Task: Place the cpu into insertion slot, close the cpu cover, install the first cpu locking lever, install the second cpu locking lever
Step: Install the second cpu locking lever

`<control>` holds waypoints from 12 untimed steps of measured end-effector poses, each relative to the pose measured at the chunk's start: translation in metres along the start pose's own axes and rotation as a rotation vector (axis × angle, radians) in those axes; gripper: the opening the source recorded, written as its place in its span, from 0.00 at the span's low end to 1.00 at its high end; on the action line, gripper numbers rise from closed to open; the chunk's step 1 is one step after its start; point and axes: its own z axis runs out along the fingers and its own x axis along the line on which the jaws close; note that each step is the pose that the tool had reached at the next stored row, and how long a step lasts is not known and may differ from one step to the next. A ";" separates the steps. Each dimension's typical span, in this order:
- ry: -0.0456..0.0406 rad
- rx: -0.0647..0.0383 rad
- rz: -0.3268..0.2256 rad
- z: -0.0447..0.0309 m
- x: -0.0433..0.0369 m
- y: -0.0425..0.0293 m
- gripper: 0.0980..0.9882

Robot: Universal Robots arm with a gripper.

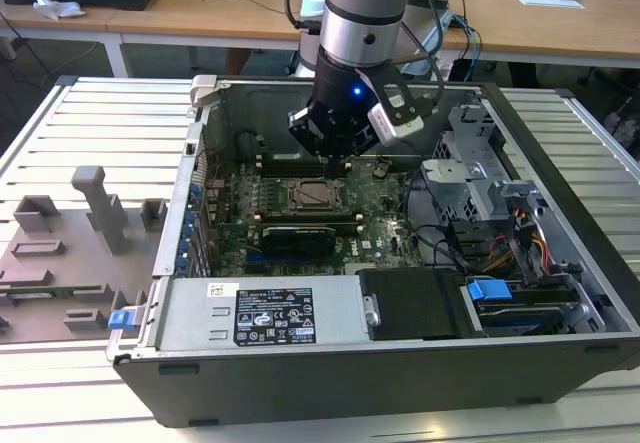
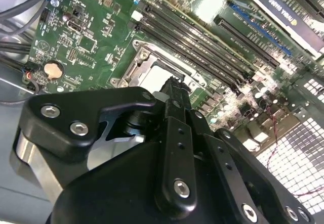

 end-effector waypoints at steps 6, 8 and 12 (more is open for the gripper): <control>-0.0001 0.000 0.000 0.0034 0.0002 -0.0065 0.01; -0.0001 0.000 0.000 0.0065 0.0001 -0.0077 0.01; -0.0004 -0.008 0.000 0.0140 0.0005 -0.0103 0.01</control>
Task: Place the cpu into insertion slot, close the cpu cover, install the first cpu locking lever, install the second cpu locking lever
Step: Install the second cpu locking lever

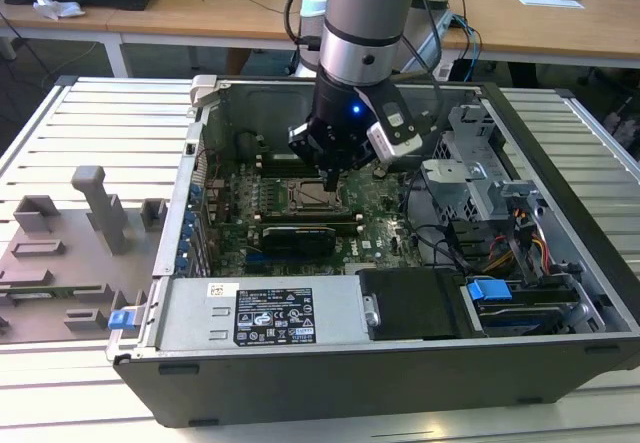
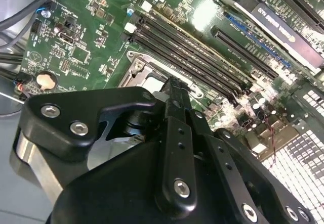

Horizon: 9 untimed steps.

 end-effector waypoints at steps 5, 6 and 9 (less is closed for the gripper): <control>-0.0049 -0.090 -0.004 0.0020 0.0054 -0.0036 0.01; -0.0053 -0.098 -0.005 0.0026 0.0074 -0.0057 0.01; -0.0057 -0.106 -0.005 0.0067 0.0159 -0.0102 0.01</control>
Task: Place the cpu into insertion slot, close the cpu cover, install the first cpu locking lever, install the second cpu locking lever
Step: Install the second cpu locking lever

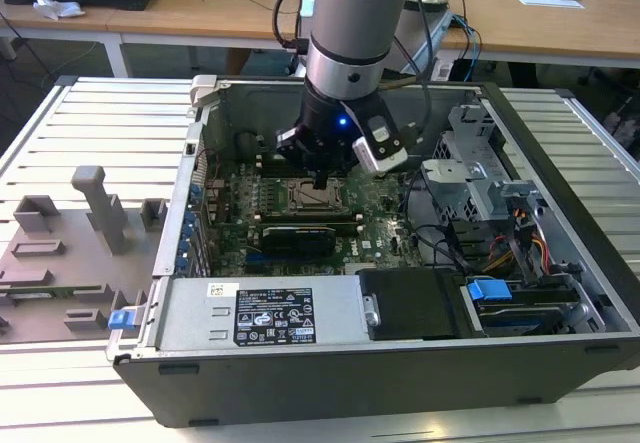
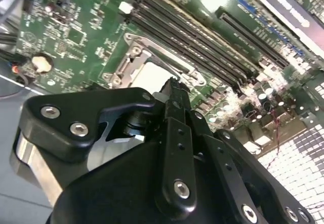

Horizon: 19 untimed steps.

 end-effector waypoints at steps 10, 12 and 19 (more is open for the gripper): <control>-0.0001 -0.001 0.000 0.0300 0.0322 -0.0067 0.01; -0.0001 -0.001 0.000 0.0336 0.0343 -0.0072 0.01; 0.0006 -0.001 -0.004 0.0516 0.0417 -0.0098 0.01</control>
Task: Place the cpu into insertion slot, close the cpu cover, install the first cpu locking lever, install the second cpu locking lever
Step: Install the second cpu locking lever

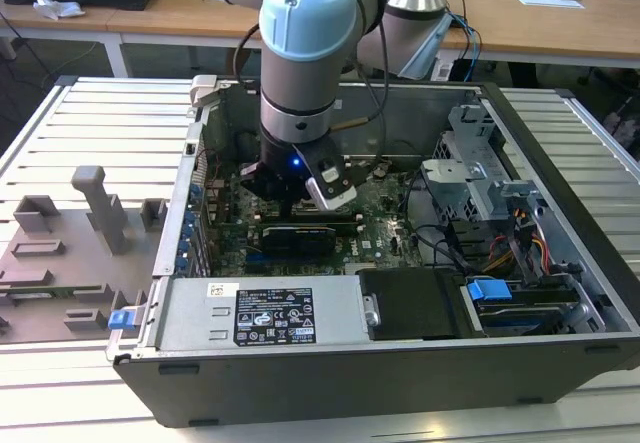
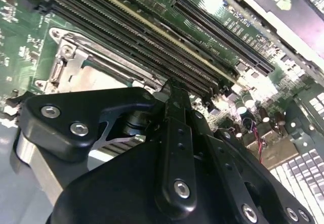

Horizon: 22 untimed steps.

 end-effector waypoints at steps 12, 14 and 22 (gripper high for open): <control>-0.0032 -0.029 -0.035 0.0042 0.0028 0.0038 0.01; -0.0049 -0.050 -0.036 0.0066 0.0025 0.0035 0.01; -0.0063 -0.075 -0.037 0.0136 0.0012 0.0021 0.01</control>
